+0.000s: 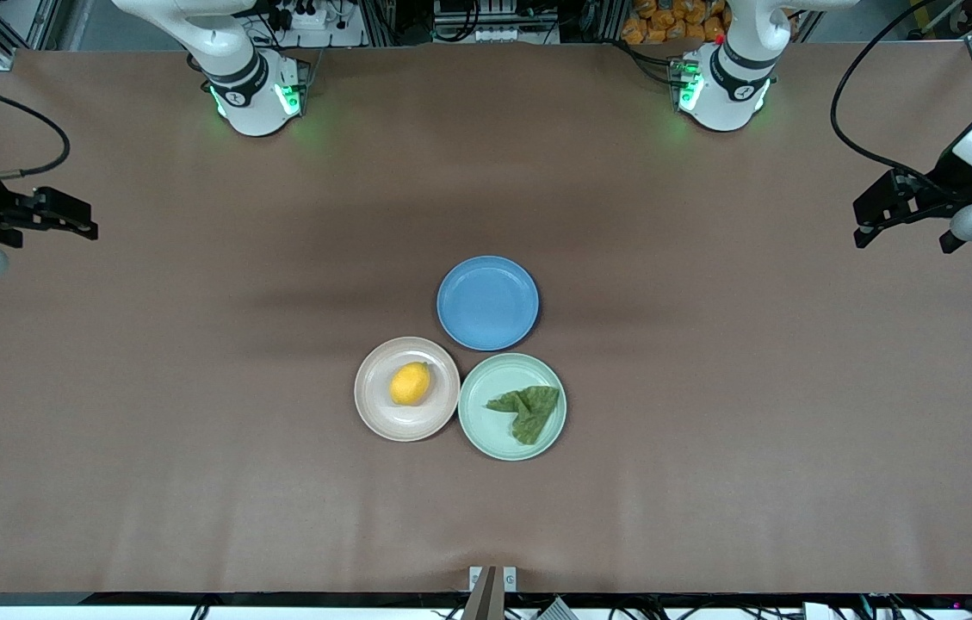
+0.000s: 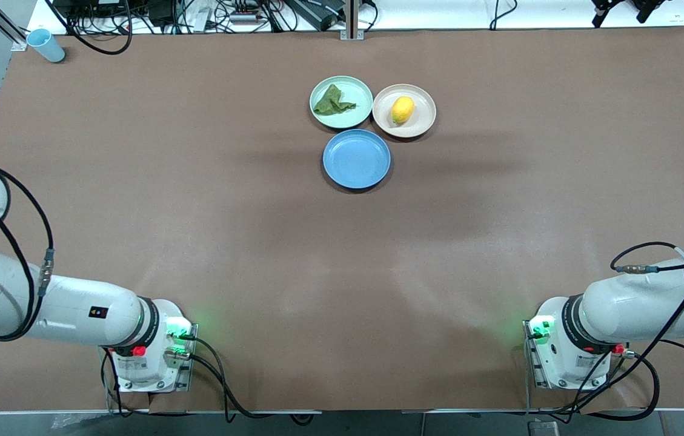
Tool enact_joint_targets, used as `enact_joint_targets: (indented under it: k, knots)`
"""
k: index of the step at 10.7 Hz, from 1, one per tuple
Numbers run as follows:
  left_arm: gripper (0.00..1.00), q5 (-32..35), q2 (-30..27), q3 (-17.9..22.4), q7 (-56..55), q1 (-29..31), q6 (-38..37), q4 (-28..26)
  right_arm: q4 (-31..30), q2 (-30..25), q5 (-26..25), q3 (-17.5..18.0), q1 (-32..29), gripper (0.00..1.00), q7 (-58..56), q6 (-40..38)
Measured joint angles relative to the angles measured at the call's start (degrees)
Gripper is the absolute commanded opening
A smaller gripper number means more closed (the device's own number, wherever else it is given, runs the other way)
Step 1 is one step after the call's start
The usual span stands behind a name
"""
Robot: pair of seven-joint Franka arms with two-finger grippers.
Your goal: Place lemon and lettuce in plates
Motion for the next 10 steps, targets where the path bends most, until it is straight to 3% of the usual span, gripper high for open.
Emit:
enact_joint_targets:
  k: [10]
  knots:
    - [1.00,0.0,0.3,0.1,0.1,0.0,-0.1,0.0,0.2,-1.0,-0.1,-1.0,1.0,1.00,0.2,0.2]
